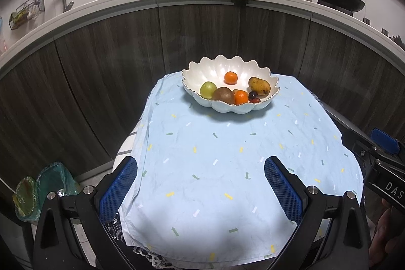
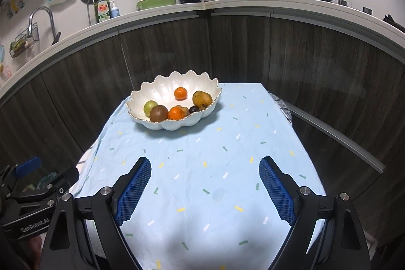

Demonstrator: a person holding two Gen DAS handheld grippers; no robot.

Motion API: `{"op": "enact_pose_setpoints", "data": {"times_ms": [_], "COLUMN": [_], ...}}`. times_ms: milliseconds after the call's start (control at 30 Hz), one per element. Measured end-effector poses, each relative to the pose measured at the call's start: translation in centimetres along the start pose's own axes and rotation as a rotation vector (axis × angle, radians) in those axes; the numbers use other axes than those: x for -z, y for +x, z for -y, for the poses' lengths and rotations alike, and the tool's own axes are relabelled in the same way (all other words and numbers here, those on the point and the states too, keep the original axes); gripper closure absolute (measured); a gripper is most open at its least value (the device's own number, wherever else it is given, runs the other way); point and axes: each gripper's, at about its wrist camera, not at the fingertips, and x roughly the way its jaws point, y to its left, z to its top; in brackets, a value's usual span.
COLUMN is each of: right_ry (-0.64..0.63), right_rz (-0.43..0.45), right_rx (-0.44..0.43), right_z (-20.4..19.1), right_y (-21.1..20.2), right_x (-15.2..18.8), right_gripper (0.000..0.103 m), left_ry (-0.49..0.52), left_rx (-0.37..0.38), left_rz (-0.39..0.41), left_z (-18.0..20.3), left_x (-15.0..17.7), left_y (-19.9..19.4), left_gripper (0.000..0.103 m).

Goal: Organize fruits

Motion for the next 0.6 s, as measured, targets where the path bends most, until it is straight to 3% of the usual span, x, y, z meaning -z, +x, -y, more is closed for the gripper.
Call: {"op": "enact_pose_setpoints", "data": {"times_ms": [600], "right_ry": [0.004], "right_rz": [0.000], "right_rx": [0.001], "right_z": [-0.02], "right_y": [-0.07], "right_x": [-0.06], "right_gripper": [0.015], "left_ry": [0.006], "left_rx": [0.024], "left_rz": [0.000], "left_z": [0.02], "left_x": [-0.11], "left_y": [-0.16], "left_gripper": [0.001]}}
